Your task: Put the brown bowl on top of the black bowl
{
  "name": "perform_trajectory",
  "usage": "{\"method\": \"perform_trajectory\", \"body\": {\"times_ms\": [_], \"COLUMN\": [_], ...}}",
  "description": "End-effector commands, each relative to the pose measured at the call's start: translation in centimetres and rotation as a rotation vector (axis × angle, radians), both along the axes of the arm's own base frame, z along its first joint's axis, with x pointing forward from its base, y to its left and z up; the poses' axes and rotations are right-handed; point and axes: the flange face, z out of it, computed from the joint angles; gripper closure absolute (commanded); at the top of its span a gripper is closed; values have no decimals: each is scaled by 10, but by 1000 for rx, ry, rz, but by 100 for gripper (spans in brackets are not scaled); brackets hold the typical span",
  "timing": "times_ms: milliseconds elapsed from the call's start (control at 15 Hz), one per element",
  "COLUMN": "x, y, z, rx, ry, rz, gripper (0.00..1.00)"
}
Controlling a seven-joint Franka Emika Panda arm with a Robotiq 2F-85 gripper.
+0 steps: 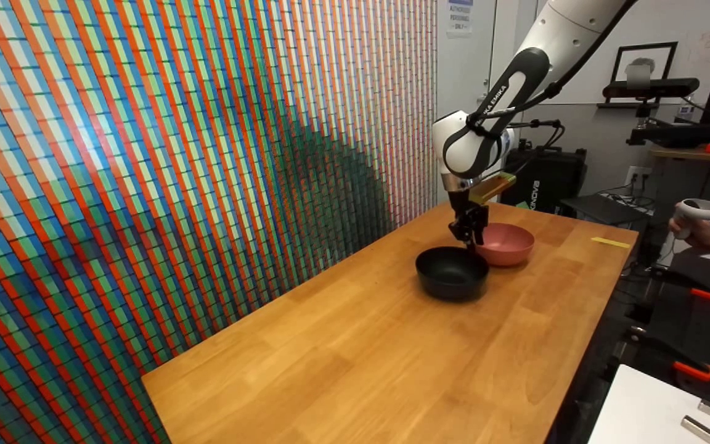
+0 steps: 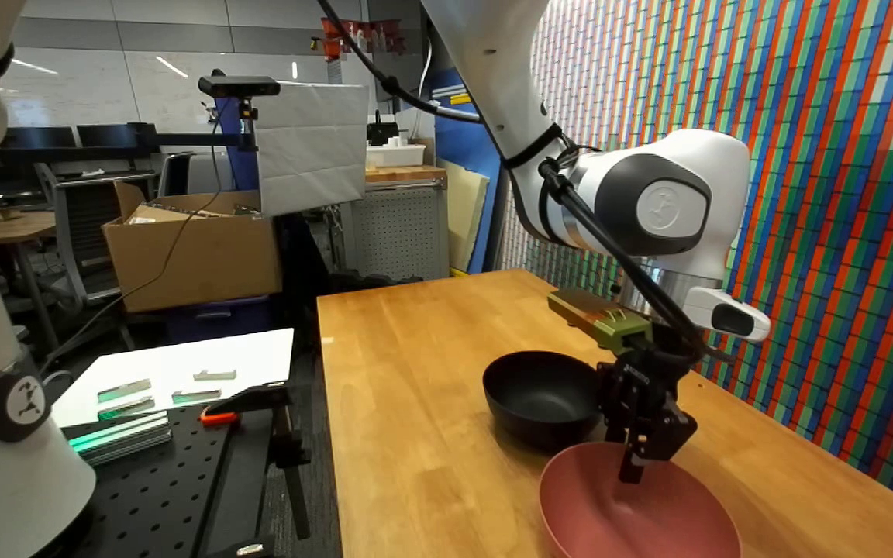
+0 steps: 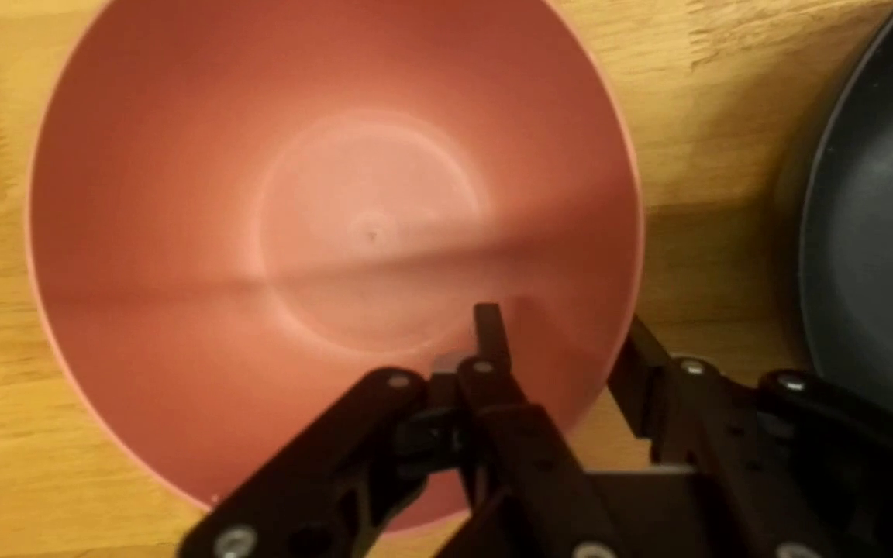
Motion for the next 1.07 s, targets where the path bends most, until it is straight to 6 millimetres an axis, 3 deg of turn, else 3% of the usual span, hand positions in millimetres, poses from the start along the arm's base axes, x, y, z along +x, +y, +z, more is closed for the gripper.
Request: {"method": "perform_trajectory", "body": {"times_ms": [0,267,533,800,1000], "x": [6,4,3,4,6], "y": [2,1,4,13,19], "z": [0,2,11,33,60], "rx": [2,29,56,75,81], "ry": [-5,3,5,-10,-23], "rz": [-17,-21,-23,-18,-10], "gripper": [92,99,94,94,94]}}
